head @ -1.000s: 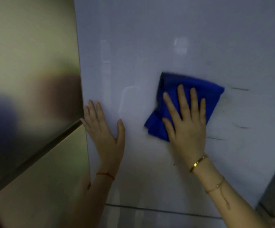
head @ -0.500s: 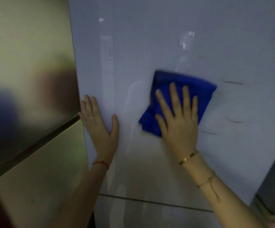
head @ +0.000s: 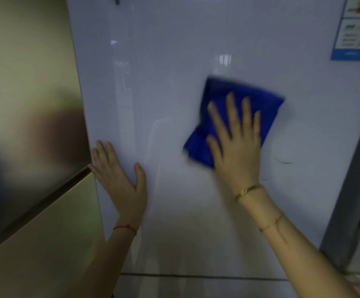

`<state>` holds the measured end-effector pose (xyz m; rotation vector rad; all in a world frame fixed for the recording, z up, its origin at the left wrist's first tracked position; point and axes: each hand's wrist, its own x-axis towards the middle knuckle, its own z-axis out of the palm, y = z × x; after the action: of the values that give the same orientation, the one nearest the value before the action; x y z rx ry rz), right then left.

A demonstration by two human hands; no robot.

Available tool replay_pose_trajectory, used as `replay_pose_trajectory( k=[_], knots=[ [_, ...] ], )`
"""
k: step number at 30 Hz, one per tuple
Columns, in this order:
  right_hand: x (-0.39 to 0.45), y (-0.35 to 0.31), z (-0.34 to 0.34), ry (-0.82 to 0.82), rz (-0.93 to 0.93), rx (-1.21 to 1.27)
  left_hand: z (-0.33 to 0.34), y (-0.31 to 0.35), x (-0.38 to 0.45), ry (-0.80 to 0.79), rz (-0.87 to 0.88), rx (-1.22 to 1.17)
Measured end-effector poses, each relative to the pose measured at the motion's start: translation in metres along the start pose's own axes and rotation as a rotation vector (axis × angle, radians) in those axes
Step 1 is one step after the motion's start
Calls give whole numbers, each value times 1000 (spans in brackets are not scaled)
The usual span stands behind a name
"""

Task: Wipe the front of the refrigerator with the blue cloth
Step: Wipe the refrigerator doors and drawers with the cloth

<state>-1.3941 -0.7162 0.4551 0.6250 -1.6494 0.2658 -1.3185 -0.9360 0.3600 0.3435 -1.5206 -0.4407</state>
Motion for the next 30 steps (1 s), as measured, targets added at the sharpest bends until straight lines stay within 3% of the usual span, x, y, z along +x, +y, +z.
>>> replay_pose_trajectory(
  k=[3, 5, 9, 12, 20, 26, 28, 30],
  knots=[
    [-89, -12, -2, -179, -189, -25, -1, 0, 0, 0, -2, 5],
    [-106, 9, -8, -185, -192, -45, -1, -1, 0, 4, 5, -2],
    [-29, 59, -14, -37, 99, -10, 2, -2, 0, 25, 17, 13],
    [8, 59, -11, 47, 186, -8, 4, -3, -1, 26, 17, 27],
    [-181, 23, -11, -259, -106, -45, 4, -3, -1, 25, 23, 34],
    [-56, 61, -11, -27, 274, 14, 2, -2, -2, 16, 19, 45],
    [-51, 49, -5, -23, 241, 5, 1, -2, -2, 13, 19, 52],
    [-87, 23, 5, -93, 34, -14, 1, -1, -1, 14, 18, 50]
  ],
)
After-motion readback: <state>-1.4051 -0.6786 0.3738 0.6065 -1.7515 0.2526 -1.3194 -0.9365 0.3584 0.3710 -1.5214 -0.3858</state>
